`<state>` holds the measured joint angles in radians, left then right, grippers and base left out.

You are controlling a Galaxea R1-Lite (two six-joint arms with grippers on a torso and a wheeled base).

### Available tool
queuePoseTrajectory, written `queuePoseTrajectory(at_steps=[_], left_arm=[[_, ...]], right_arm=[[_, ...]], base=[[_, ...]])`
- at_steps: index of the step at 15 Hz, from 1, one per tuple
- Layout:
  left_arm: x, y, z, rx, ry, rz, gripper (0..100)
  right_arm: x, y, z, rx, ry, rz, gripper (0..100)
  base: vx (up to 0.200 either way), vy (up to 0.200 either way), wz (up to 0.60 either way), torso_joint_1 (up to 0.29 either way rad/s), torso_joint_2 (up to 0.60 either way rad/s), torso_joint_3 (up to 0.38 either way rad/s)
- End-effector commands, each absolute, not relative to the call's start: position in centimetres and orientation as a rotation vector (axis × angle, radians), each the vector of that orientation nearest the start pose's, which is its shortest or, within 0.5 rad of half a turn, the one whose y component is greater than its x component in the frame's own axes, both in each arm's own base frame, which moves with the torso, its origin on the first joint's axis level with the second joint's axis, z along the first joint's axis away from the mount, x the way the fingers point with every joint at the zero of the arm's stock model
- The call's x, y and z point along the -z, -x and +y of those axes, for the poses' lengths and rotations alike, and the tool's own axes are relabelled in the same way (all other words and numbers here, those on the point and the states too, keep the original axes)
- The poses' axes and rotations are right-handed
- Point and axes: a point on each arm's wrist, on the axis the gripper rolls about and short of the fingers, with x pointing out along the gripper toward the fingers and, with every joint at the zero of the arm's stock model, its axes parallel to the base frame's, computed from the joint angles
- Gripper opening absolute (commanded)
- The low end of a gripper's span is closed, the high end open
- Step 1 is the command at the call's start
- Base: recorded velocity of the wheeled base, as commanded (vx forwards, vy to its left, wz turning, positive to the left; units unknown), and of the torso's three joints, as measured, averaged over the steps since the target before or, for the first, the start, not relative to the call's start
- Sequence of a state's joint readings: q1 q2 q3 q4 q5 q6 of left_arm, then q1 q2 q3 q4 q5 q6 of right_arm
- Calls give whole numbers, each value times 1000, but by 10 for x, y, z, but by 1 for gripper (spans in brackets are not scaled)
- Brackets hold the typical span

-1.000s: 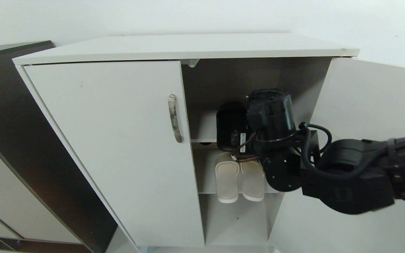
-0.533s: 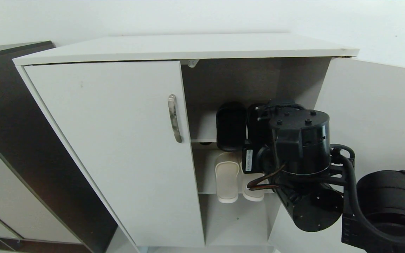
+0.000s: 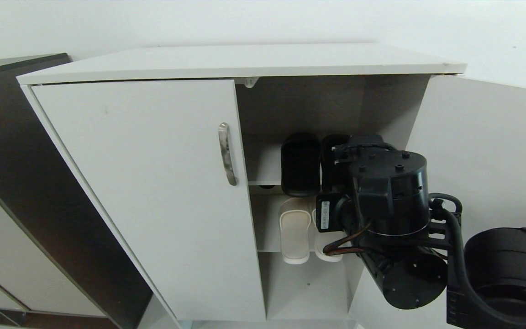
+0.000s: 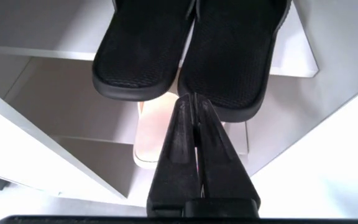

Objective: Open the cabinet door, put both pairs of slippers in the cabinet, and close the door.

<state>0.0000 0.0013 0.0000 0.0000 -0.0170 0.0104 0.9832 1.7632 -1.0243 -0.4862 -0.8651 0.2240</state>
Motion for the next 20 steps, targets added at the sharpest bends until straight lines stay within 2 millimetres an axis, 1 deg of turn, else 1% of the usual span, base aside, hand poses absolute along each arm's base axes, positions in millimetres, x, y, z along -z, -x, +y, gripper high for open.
queuePoseTrajectory(at_steps=[1, 13, 18, 20], left_arm=[[-76, 23, 0, 17, -11, 1, 0], [-76, 23, 0, 17, -11, 1, 0], [-76, 23, 0, 18, -11, 1, 0], [-76, 23, 0, 18, -11, 1, 0]], right_arm=[[-206, -197, 265, -99, -15, 169, 0], [-206, -198, 263, -93, -13, 170, 0], [-204, -206, 258, -72, -13, 176, 0], [-202, -206, 257, -72, -7, 180, 0]], base=[[0, 0, 0, 0, 0, 0], [-200, 0, 0, 4, 3, 4], [-200, 0, 0, 3, 0, 2], [-200, 0, 0, 2, -2, 0]])
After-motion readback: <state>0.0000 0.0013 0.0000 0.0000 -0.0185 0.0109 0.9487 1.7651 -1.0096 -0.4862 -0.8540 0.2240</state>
